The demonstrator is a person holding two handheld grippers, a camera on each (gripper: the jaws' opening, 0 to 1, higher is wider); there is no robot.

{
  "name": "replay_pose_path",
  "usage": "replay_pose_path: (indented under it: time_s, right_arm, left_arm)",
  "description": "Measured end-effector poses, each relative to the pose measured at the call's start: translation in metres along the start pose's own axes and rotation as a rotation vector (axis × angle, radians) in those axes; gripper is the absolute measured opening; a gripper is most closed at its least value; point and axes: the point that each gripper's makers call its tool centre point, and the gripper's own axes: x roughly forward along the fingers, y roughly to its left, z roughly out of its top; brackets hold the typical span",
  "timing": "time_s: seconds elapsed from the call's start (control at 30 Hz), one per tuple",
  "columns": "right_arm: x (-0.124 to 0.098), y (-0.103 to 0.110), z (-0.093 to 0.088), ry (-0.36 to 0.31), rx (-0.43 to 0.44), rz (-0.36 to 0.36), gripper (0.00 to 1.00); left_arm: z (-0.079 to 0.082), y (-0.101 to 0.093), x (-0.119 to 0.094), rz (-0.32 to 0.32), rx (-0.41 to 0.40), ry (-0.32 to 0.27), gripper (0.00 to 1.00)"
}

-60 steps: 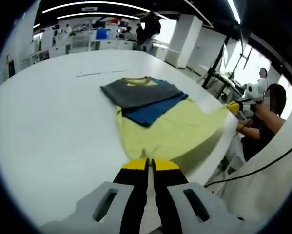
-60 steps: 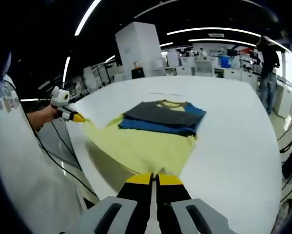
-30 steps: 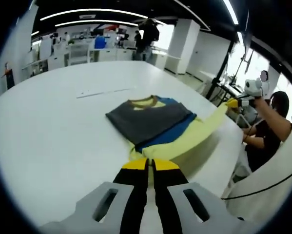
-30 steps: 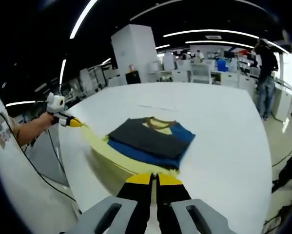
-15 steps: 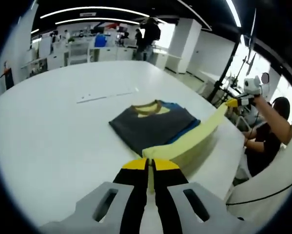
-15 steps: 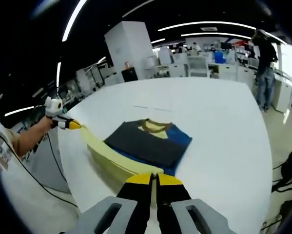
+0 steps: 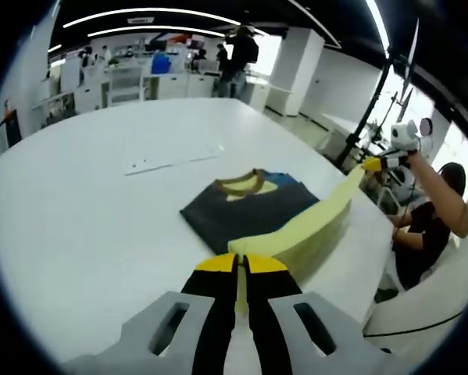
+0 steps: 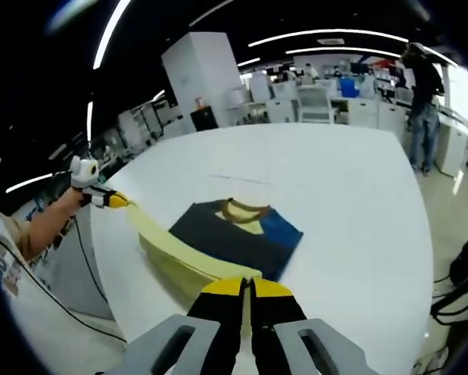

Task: Fold the garment on the visible template until the final outline fits inside the template.

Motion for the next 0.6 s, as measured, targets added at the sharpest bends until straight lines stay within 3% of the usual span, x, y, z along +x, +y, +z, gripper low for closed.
replay_pose_path:
  time_s: [0.3, 0.6]
  right_arm:
    - [0.007, -0.007, 0.021, 0.005, -0.018, -0.019, 0.0]
    - [0.018, -0.014, 0.029, 0.03, -0.032, -0.026, 0.0]
  left_arm:
    - [0.012, 0.01, 0.004, 0.01, 0.008, 0.013, 0.0]
    - [0.023, 0.018, 0.011, 0.02, 0.011, 0.017, 0.0]
